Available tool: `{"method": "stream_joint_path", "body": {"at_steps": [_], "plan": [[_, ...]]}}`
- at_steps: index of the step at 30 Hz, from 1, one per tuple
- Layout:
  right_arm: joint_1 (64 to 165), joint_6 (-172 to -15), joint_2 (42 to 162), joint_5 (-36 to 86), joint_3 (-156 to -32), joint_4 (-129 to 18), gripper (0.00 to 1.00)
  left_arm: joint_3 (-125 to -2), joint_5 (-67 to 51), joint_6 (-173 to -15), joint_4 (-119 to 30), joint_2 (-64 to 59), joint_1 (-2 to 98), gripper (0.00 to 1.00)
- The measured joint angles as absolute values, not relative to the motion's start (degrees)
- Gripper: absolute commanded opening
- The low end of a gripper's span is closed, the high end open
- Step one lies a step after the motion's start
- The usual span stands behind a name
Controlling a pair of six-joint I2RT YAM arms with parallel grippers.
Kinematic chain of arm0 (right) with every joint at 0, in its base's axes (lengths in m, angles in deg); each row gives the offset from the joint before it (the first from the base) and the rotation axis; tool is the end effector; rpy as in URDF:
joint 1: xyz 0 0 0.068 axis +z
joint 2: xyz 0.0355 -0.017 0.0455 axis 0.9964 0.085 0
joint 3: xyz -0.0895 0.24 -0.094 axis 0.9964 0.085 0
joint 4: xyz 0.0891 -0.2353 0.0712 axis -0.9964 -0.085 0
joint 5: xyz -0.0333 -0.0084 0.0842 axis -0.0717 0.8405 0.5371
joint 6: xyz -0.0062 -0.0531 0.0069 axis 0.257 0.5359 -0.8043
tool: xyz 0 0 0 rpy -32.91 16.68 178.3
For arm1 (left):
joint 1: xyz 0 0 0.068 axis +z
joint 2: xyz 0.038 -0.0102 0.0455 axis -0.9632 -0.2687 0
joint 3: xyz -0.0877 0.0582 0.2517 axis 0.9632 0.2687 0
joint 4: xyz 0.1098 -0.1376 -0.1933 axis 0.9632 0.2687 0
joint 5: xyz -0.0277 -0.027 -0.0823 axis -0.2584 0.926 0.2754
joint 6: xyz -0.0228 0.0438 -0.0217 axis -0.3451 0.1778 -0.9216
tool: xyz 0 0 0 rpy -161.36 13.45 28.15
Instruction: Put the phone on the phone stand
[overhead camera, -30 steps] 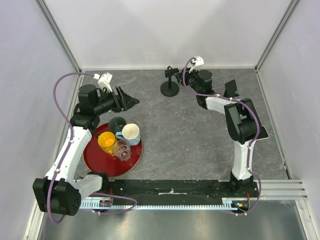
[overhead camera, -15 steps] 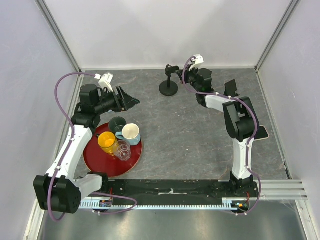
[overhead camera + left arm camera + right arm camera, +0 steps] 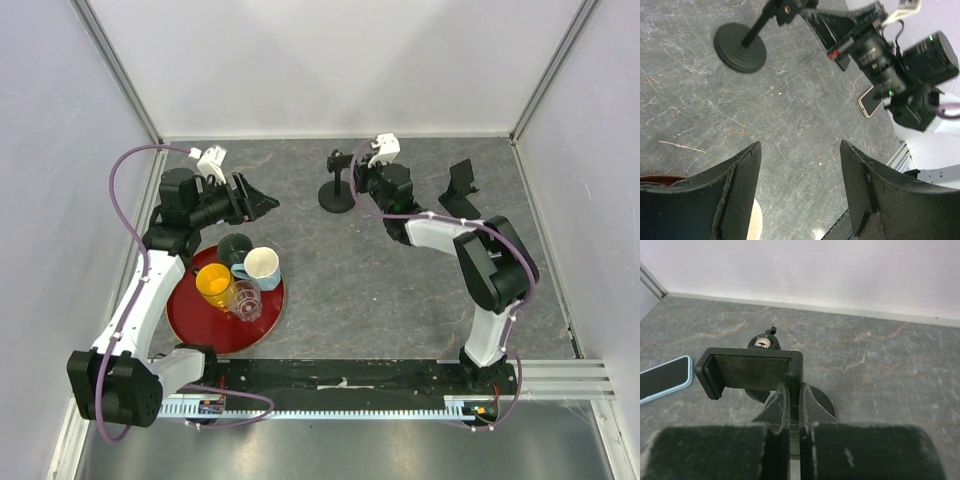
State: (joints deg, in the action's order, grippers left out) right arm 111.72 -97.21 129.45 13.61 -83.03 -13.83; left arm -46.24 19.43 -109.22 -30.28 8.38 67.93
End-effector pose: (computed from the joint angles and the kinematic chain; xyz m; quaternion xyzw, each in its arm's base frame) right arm 0.3873 0.1913 0.2324 -0.0763 0.7197 0.1972 0.6613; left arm 0.2480 -0.0494 0.3341 0.0306 0.8029 -0.3997 0.4412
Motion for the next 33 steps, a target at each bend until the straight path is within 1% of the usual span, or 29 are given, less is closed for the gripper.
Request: {"method": "stream_joint_path", "body": {"at_steps": [6, 12, 18, 25, 30, 32, 33], "plan": [[118.5, -97.8, 120.5, 1.0, -73.9, -15.0, 0.0, -46.2, 19.4, -109.1, -30.1, 9.2, 67.9, 0.71], [125.5, -97.8, 116.7, -11.9, -70.6, -16.7, 0.0, -46.2, 19.6, -109.0, -30.0, 9.6, 67.9, 0.71], [134.1, -97.7, 112.4, -23.4, -64.1, -15.3, 0.0, -46.3, 19.9, -109.1, -29.9, 9.6, 67.9, 0.71], [138.0, -98.8, 104.7, -25.5, -56.1, -14.8, 0.0, -46.3, 20.5, -109.1, -29.9, 9.6, 67.9, 0.71], [138.2, -99.1, 103.4, -24.5, -53.3, -12.1, 0.0, -46.2, 23.3, -109.2, -31.0, 9.2, 67.9, 0.71], [138.2, -99.4, 103.4, -24.6, -53.3, -12.2, 0.04, -46.2, 24.6, -109.2, -32.0, 8.4, 67.9, 0.72], [138.2, -99.6, 103.4, -24.8, -53.3, -12.3, 0.12, -46.2, 25.0, -109.2, -32.3, 7.8, 67.9, 0.72]]}}
